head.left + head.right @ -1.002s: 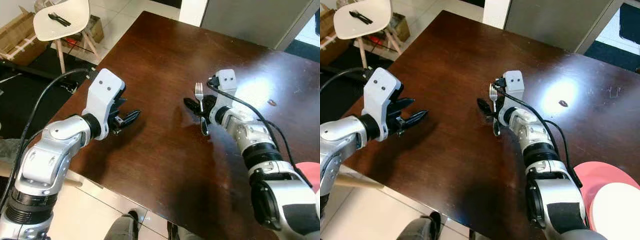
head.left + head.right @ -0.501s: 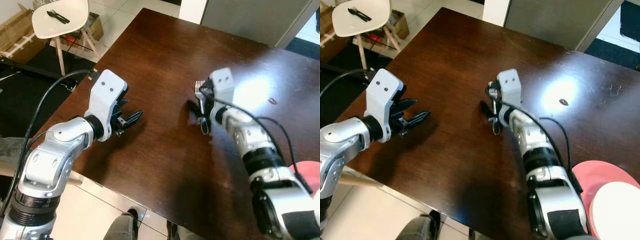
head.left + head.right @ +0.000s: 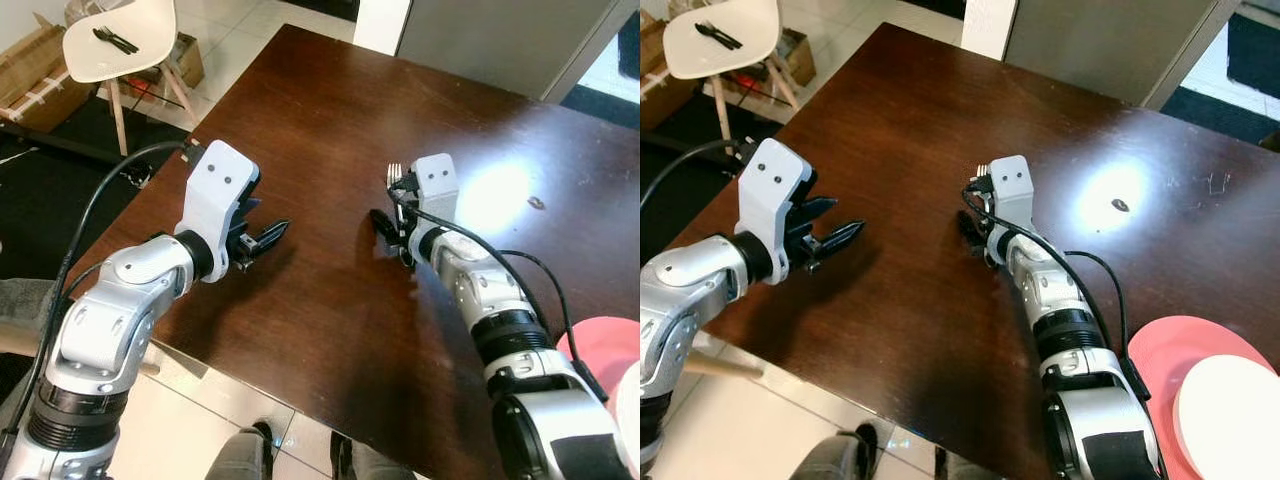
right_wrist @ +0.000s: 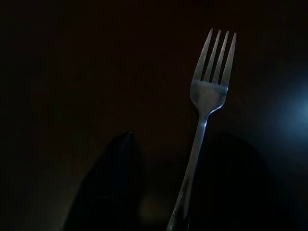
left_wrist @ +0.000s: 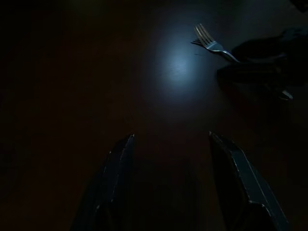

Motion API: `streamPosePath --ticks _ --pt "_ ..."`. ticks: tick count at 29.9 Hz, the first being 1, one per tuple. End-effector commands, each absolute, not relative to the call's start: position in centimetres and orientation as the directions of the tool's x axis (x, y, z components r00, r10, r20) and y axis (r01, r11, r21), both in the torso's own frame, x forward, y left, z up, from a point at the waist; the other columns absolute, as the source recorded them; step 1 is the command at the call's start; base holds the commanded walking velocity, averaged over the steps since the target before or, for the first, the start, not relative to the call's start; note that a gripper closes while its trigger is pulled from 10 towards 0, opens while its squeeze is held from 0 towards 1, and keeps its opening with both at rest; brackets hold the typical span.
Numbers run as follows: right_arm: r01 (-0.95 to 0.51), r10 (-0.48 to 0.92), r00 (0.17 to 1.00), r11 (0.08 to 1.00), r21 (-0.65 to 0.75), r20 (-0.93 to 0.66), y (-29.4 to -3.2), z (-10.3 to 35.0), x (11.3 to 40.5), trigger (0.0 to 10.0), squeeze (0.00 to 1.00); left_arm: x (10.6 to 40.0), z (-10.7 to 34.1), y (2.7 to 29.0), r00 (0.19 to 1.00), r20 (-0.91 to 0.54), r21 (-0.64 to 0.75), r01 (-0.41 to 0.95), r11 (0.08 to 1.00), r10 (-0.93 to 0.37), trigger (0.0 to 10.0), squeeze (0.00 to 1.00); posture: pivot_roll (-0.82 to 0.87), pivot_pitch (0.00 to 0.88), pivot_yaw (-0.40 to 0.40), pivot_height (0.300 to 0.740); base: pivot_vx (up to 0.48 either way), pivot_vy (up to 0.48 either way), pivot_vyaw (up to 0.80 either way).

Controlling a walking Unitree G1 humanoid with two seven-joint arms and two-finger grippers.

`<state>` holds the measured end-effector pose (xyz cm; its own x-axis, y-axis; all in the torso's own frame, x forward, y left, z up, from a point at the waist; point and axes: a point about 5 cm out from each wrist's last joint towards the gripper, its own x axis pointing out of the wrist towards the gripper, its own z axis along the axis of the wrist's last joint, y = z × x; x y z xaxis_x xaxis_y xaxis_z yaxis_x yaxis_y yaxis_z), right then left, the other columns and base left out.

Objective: Setting the table

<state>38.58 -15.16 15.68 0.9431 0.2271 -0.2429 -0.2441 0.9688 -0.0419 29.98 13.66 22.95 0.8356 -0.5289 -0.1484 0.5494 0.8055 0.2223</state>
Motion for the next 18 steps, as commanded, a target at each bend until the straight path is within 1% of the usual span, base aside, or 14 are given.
streamPosePath --ticks 1,9,10,14,18 --pt "-0.187 0.161 0.906 0.982 -0.030 -0.393 -16.5 11.7 37.2 0.0 0.00 30.0 22.8 13.4 0.834 -0.149 0.227 0.552 0.802 -0.532 10.0 0.00 0.06 0.151 0.010 0.740 0.000 0.000 0.00" --pt "-0.148 0.141 0.917 0.989 0.009 -0.373 -16.9 11.4 36.8 0.0 0.00 30.0 22.6 13.4 0.835 -0.147 0.224 0.550 0.804 -0.530 10.0 0.00 0.07 0.145 0.015 0.740 0.000 0.000 0.00" --pt "-0.161 0.160 0.925 0.987 0.026 -0.343 -16.6 11.7 36.8 0.0 0.00 30.1 22.6 13.4 0.835 -0.147 0.226 0.550 0.804 -0.530 10.0 0.00 0.06 0.140 0.022 0.740 0.000 0.000 0.00" --pt "-0.199 0.197 0.931 0.980 0.024 -0.306 -16.0 12.2 36.7 0.0 0.00 30.3 22.6 13.3 0.835 -0.146 0.227 0.550 0.804 -0.530 10.0 0.00 0.06 0.138 0.024 0.740 0.000 0.000 0.00" --pt "-0.278 0.284 0.935 0.959 0.059 -0.212 -14.8 13.7 36.5 0.0 0.00 30.4 22.7 13.2 0.834 -0.141 0.228 0.551 0.802 -0.533 10.0 0.00 0.06 0.131 0.027 0.740 0.000 0.000 0.00"
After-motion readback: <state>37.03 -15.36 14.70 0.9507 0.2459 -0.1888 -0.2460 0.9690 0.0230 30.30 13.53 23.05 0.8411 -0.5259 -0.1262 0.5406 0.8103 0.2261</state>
